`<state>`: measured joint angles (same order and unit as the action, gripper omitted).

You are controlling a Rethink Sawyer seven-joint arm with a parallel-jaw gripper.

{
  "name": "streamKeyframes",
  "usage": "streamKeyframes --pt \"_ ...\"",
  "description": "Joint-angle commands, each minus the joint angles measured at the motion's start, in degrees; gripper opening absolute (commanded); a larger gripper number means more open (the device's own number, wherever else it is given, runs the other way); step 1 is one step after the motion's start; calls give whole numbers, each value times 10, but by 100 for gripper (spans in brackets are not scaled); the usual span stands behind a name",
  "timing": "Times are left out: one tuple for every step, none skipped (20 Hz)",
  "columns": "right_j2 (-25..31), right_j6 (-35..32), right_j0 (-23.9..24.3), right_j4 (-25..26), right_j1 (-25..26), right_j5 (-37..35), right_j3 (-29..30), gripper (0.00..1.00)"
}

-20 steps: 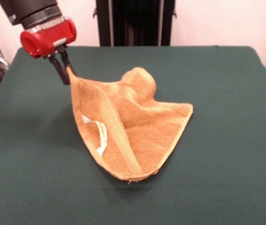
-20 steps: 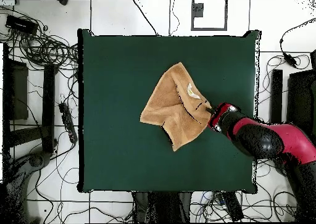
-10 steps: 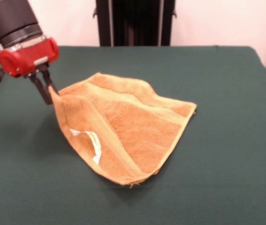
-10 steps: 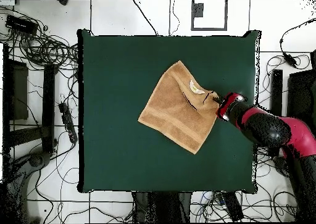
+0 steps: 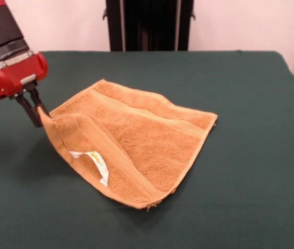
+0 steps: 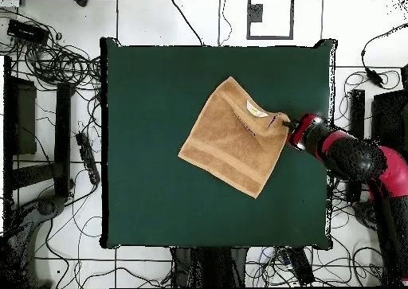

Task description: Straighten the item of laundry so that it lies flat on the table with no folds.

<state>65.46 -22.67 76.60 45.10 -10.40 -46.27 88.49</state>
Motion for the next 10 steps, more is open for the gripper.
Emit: streamKeyframes --pt "-22 194 -45 -19 38 -78 -88 0" --pt "-22 203 -46 -21 43 -83 -97 0" --pt "-23 214 -47 -23 49 -89 -108 0" --pt "-25 223 -47 -26 56 -95 -117 0" --pt "-26 232 -48 -28 62 -101 -127 0" --pt "-27 241 -48 -33 70 -108 -137 0" --pt "-28 245 -49 -39 78 -116 -147 0" --pt "-29 255 -50 -45 87 -126 -158 0" --pt "-29 260 -50 -51 92 -134 -167 0" --pt "-29 265 -52 -55 95 -143 -176 0"
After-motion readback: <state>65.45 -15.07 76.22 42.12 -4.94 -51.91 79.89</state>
